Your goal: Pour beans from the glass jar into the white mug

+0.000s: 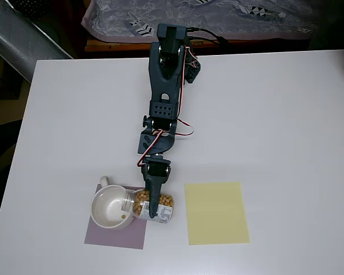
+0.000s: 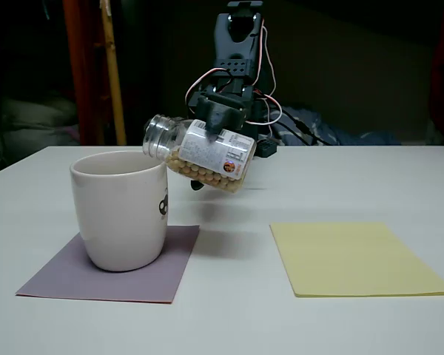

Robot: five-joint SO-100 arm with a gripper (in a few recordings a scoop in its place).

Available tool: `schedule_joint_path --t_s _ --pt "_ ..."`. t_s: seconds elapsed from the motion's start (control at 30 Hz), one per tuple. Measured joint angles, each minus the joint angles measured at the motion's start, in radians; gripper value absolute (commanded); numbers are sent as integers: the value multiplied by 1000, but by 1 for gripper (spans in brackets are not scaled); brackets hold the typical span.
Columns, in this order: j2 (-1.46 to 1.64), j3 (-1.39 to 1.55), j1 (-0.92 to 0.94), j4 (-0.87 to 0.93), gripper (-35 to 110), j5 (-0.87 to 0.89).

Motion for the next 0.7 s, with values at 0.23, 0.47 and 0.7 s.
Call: schedule_joint_path --t_s 0.23,0.47,0.7 --pt "17 -14 -11 52 0 118" --pt "57 -14 -17 115 0 232" --pt "67 -21 -20 150 0 267"
